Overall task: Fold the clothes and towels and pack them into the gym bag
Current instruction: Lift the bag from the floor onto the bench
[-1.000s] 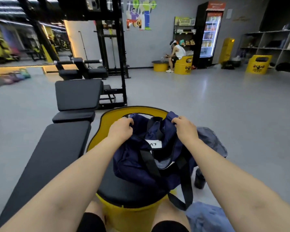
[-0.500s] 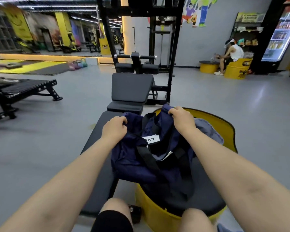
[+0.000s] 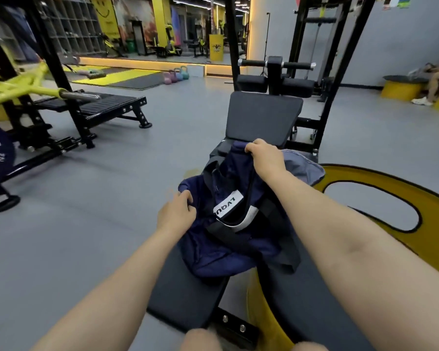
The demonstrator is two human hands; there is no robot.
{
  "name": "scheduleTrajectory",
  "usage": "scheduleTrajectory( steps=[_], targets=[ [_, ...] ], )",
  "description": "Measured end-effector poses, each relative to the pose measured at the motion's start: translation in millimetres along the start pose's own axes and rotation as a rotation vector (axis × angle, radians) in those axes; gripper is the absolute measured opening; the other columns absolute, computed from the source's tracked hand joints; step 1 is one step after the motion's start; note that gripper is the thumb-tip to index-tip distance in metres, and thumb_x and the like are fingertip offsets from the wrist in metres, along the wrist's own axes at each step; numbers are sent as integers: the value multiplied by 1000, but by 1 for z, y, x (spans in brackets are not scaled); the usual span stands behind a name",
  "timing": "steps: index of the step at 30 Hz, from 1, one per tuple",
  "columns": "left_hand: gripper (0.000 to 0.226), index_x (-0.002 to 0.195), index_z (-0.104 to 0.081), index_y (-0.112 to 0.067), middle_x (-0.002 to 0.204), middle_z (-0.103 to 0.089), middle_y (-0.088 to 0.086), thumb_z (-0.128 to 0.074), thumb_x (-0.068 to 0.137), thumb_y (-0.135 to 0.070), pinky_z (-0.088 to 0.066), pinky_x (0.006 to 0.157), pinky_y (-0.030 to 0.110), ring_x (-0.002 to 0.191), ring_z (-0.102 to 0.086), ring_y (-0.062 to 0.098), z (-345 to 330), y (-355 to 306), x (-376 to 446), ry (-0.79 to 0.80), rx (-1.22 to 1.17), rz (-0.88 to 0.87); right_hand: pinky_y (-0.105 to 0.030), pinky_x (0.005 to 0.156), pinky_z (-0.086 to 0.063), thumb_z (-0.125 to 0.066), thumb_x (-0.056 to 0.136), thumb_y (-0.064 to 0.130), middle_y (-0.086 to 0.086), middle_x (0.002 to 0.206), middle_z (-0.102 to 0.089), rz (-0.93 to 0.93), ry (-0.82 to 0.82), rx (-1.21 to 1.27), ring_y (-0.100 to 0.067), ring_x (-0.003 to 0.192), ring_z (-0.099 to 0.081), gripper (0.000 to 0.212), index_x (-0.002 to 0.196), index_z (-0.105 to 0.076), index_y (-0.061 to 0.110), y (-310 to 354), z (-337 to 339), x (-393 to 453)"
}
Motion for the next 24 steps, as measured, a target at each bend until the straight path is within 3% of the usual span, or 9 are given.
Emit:
scheduleTrajectory(
  steps=[13,17,19,21,24],
  targets=[
    [4,81,-48,-14,85,-54,4,-51,82,-12,-41,68,32,74,-51,20,-36,56,17,-60,-297,284,-35,77,-38,-39,89,-7,-9,129,-47,96,98,153,-34,103,-51,39,120,-55,10,72,-110,98],
    [9,82,-45,-13,88,-59,4,-49,86,-20,-38,65,30,78,-53,23,-45,80,17,56,-134,389,-39,90,-42,-37,88,-12,-3,144,-38,186,228,126,-31,119,-46,55,135,-48,14,80,-144,86],
    [8,86,-43,-14,93,-60,5,-46,89,-20,-38,67,29,81,-51,24,-48,91,16,143,-42,411,-39,104,-34,-40,90,-6,-2,153,-28,234,259,58,-31,129,-37,59,144,-37,19,82,-157,75],
    [7,91,-45,-16,100,-61,4,-43,90,-22,-39,71,29,88,-53,25,-51,97,12,225,69,405,-43,117,-14,-45,94,6,-1,158,-17,248,254,-9,-31,141,-20,61,150,-25,22,82,-165,61],
    [18,103,-54,-21,114,-52,3,-45,89,-29,-36,86,31,107,-48,23,-52,100,5,213,379,277,-51,117,3,-47,98,23,-2,160,-14,279,193,-82,-30,147,-6,57,151,-25,21,82,-169,40]
  ],
)
Point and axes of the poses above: each hand's wrist, its own x-axis towards the middle knuckle, its own z-axis out of the back of the hand, y = z × x, the point moved 1 cm from there along x, towards the middle knuckle
